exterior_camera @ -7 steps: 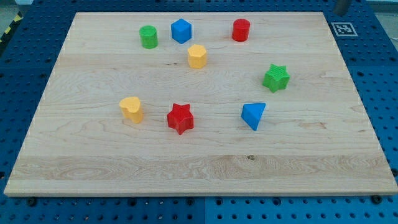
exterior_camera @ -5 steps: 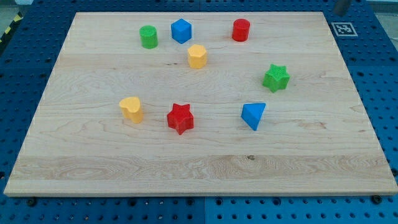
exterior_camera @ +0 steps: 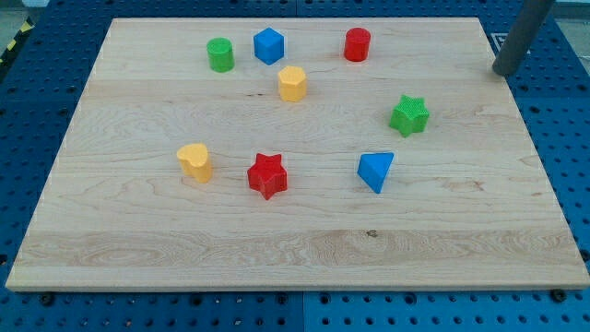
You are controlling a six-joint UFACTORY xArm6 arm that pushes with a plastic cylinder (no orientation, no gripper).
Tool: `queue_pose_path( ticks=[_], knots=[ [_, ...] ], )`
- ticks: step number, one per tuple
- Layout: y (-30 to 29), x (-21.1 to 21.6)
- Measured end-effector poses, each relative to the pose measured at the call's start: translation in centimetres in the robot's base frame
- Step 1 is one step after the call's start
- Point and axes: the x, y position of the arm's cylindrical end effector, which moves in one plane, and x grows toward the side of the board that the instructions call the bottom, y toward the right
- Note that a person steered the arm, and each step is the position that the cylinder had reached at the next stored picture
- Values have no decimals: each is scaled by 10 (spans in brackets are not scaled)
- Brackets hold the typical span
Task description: Slide the green star down a bit
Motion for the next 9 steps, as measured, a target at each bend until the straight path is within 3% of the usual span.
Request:
queue_pose_path(
  ticks=[1, 3, 5, 9],
  knots=[
    [-4, 2],
    [-81, 23],
    [-117, 38],
    [-119, 88]
  ],
)
